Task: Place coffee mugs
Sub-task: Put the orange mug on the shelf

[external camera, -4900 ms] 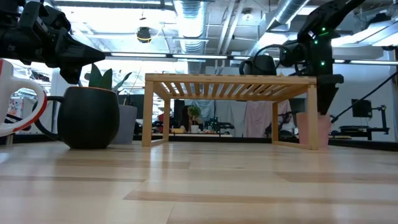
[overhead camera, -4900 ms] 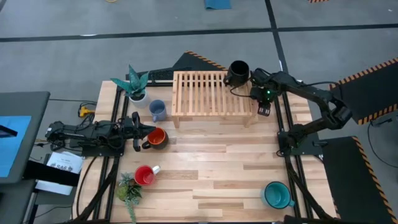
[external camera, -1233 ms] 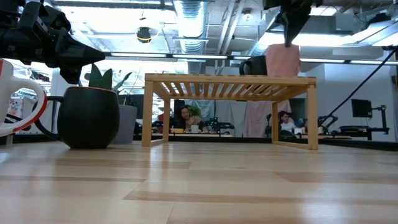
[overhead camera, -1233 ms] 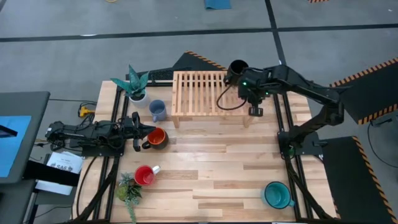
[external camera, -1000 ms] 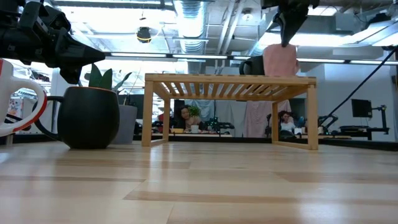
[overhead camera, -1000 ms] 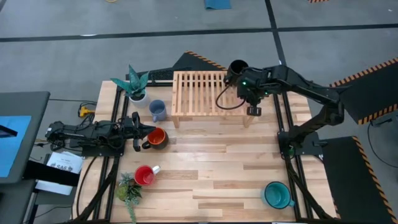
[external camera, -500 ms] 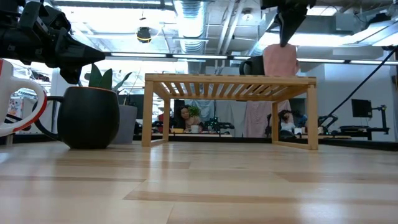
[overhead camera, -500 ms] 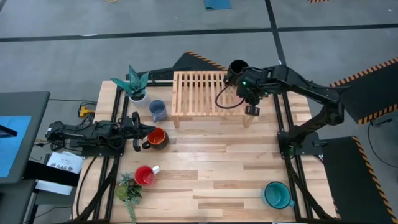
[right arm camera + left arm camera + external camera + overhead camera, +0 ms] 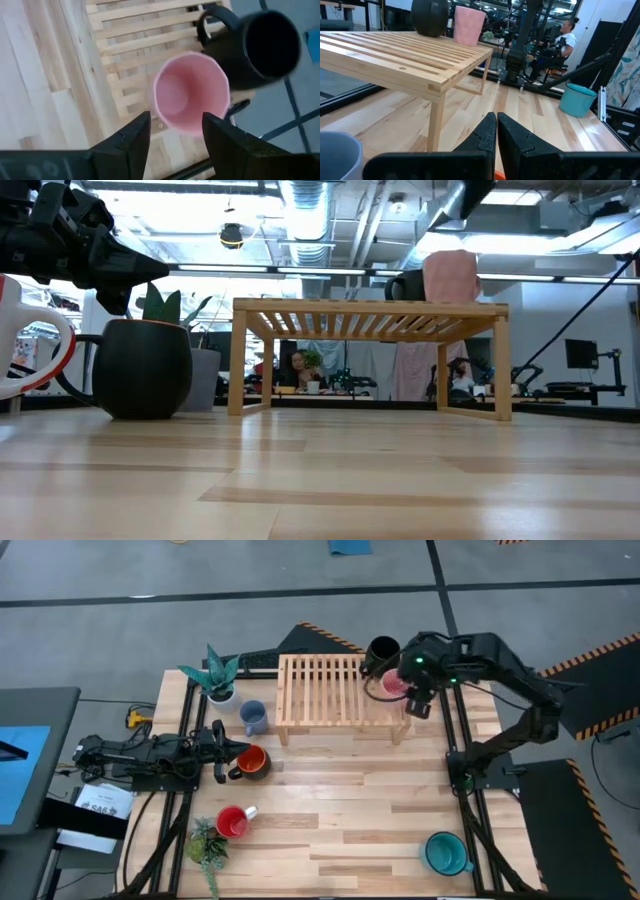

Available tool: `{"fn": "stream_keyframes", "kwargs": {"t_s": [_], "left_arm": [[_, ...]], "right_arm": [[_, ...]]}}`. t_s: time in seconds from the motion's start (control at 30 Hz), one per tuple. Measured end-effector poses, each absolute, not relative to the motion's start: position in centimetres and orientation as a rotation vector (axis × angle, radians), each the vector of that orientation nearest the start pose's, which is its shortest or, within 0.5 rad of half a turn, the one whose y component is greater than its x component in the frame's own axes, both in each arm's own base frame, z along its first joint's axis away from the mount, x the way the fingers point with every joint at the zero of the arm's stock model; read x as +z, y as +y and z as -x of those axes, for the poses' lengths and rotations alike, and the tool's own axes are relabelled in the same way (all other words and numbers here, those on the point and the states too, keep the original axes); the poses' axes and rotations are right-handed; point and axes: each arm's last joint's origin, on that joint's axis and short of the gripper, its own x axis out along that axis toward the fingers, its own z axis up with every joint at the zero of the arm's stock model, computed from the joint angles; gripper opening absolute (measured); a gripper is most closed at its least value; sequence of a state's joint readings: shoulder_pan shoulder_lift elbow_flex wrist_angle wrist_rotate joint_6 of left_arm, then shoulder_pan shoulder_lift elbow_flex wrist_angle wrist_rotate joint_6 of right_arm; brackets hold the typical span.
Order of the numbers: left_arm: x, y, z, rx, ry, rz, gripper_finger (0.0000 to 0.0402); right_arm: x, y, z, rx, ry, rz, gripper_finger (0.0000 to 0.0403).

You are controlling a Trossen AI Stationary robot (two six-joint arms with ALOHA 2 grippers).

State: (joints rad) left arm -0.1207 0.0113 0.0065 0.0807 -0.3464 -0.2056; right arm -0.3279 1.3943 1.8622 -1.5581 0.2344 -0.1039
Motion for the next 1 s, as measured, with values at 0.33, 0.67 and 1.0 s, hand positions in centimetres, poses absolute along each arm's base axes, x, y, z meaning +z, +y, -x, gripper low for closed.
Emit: {"fn": "stream_keyframes", "kwargs": {"t_s": [0.33, 0.67, 1.0], "left_arm": [[17.2, -0.3, -9.7, 0.189, -0.093, 0.221, 0.0], [17.2, -0.3, -9.7, 0.19, -0.093, 0.221, 0.0], [17.2, -0.3, -9.7, 0.19, -0.096, 0.237, 0.0]], "right_arm": [[43.2, -4.2, -13.4, -0.45, 0.95, -0.06, 0.0196], [34.9, -1.8, -10.7, -0.328, 0.654, -0.045, 0.0193], [28.6, -0.5, -10.8, -0.202, 0.336, -0.025, 0.0193]]}}
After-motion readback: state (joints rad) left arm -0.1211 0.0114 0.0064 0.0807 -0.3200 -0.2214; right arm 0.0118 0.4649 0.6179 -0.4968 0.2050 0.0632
